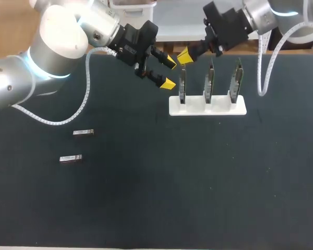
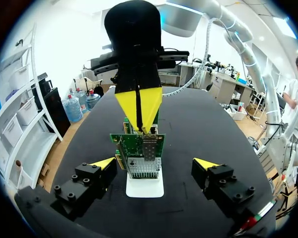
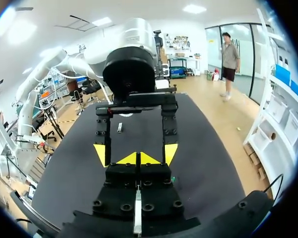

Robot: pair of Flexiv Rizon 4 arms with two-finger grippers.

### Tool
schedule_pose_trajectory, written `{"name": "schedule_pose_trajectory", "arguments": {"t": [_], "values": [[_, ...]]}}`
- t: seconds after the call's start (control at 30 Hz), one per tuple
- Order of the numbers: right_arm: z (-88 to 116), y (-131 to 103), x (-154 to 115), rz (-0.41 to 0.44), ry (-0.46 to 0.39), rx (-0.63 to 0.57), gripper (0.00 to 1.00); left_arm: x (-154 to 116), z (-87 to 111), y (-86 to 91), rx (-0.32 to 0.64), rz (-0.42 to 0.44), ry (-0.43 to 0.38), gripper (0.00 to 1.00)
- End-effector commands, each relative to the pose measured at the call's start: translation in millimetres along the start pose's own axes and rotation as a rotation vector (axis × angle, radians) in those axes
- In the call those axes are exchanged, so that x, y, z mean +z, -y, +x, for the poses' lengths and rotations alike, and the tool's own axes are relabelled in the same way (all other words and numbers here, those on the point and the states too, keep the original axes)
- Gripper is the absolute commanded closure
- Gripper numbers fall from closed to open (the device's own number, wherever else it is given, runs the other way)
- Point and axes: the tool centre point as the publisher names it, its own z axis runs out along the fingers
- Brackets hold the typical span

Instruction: Pick up the optical module with the left hand, and insert it into the network port with the right hand.

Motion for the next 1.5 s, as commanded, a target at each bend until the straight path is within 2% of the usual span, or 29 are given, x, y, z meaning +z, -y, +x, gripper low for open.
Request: {"name": "schedule_pose_trajectory", "arguments": {"t": [0.03,0.2,0.37,0.7,1.13,1.5], "values": [[-12,-7,-9,0.01,0.002,-0.025,1.0,0,-1.1,-1.7,-0.003,0.004,-0.006,0.0],[-25,-12,-23,0.017,0.034,-0.049,1.0,0,-1.1,-1.7,-0.003,0.004,-0.006,0.0],[-23,-14,-40,0.033,0.041,-0.054,1.0,0,-1.1,-1.7,-0.003,0.004,-0.006,0.0],[-4,-22,-75,0.055,0.034,-0.052,1.0,0,-1.1,-1.7,-0.003,0.004,-0.006,0.0],[25,-28,-101,0.012,-0.013,-0.057,1.0,0,-1.1,-1.7,-0.003,0.004,-0.006,0.0],[43,-23,-108,-0.016,-0.052,-0.052,1.0,0,-1.1,-1.7,-0.003,0.004,-0.006,0.0]]}}
